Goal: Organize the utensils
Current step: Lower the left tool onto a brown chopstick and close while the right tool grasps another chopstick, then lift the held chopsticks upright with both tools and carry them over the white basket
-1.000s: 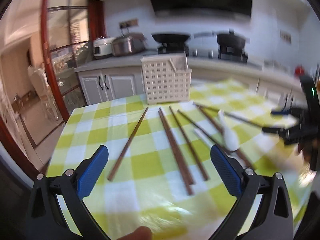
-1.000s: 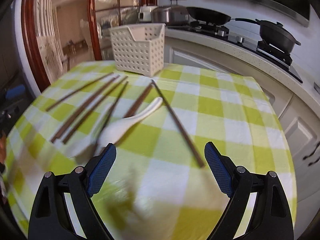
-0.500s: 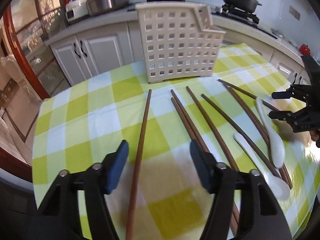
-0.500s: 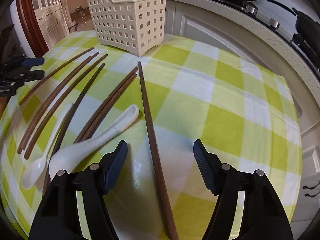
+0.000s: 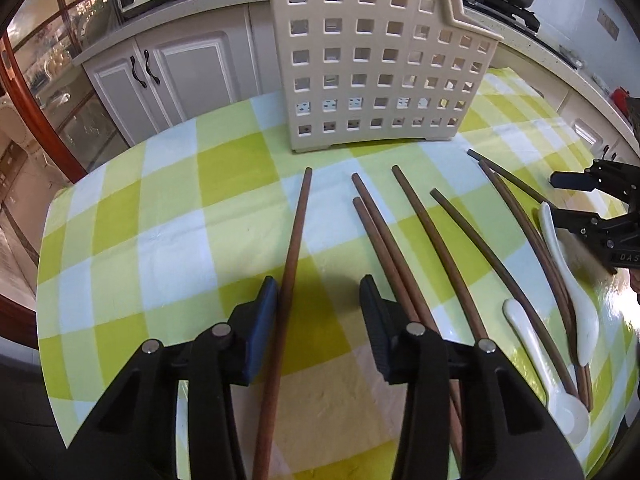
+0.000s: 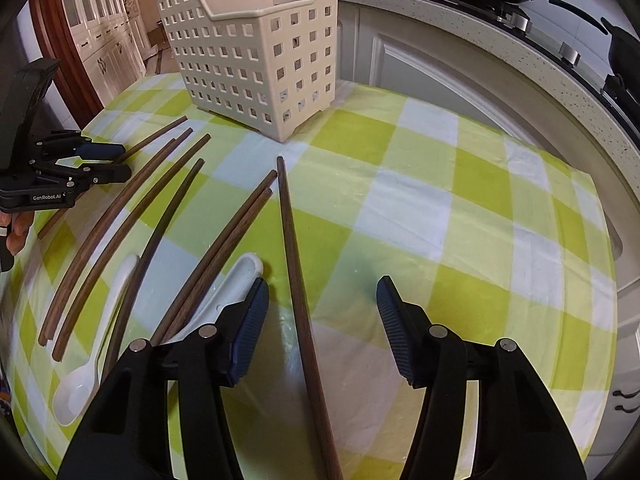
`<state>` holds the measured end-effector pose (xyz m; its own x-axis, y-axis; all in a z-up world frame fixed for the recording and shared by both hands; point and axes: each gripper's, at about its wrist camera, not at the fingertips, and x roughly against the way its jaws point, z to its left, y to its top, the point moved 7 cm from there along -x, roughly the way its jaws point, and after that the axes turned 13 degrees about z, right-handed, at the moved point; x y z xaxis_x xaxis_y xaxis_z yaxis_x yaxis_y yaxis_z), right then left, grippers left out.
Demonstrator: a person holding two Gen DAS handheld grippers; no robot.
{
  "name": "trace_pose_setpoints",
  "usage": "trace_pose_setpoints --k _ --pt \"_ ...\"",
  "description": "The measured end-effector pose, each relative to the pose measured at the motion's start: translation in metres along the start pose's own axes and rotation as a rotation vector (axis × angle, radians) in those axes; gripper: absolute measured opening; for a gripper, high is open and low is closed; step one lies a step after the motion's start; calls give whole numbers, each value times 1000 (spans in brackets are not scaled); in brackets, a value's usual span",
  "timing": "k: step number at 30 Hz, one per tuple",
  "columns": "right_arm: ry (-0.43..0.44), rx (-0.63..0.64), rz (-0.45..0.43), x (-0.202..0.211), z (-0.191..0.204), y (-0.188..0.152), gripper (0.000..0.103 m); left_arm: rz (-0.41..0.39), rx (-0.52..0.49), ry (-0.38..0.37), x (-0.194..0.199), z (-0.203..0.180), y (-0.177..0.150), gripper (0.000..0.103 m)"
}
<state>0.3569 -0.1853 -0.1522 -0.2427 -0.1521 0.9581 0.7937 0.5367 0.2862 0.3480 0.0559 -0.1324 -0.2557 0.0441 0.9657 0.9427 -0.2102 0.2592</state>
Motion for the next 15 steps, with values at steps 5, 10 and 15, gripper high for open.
trace_pose_setpoints --k 5,10,15 --pt "2 12 -12 0 4 10 22 14 6 10 1 0 2 8" --pt "-3 5 -17 -2 8 12 10 30 29 -29 8 0 -5 7" --pt "36 -7 -50 11 11 7 9 -40 50 -44 38 3 -18 6"
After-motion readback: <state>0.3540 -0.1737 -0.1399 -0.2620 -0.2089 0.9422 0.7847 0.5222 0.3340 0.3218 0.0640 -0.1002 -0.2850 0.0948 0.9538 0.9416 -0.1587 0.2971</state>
